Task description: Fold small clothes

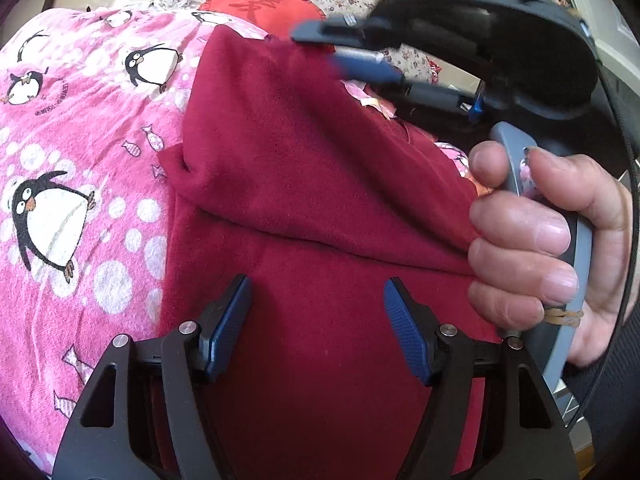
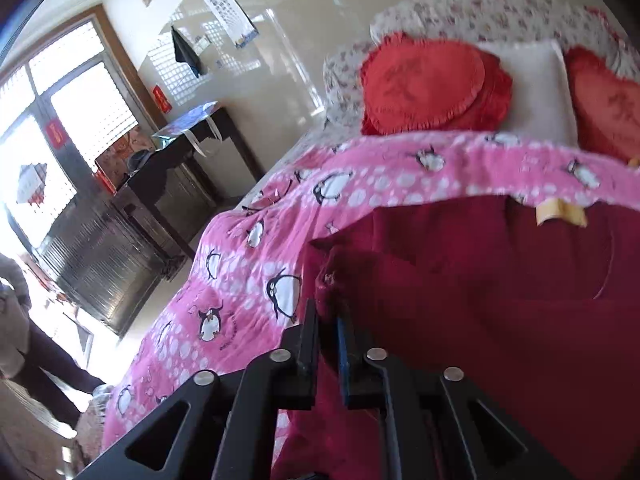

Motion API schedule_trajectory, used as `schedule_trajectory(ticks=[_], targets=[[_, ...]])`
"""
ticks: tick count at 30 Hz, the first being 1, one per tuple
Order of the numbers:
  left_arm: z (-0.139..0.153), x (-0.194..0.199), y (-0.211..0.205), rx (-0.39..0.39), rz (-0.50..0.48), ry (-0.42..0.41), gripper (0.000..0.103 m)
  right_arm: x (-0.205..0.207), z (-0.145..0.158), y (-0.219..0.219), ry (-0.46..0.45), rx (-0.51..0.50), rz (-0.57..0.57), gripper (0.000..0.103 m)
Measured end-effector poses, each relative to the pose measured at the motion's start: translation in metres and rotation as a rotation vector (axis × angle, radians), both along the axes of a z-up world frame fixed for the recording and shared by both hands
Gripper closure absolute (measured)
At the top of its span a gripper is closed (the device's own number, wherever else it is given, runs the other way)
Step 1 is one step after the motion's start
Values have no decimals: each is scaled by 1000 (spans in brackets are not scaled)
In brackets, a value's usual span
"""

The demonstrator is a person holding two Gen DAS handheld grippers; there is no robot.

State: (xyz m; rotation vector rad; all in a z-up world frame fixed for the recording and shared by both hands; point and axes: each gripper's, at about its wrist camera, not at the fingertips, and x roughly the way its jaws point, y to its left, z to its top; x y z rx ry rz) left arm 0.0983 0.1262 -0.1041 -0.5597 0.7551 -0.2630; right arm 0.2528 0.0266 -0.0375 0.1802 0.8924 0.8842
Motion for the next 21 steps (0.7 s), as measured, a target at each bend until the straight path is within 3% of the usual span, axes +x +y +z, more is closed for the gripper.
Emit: schedule_trajectory(ticks=[1, 2, 7, 10, 12, 14, 18, 21], targets=[[0, 0, 0, 0, -1, 1, 34, 1, 2, 1, 24, 0, 16, 63], [0, 0, 0, 1, -1, 1, 34, -3, 5, -1, 23, -5, 21, 56], [1, 3, 1, -13, -7, 9, 34, -41, 29, -50, -117, -26, 12, 56], [14, 12, -1, 38, -33, 32, 34, -68, 33, -118, -205, -92, -94, 56], [34, 21, 0, 91, -34, -26, 34, -80, 31, -165, -245, -136, -185, 66], [53, 38, 3, 131, -13, -64, 34, -85, 23, -212, -238, -178, -284, 90], [72, 84, -5, 248, -4, -91, 34, -79, 10, -270, -233, -240, -423, 95], [42, 118, -5, 317, 27, 36, 42, -70, 12, -273, -256, -221, -409, 95]])
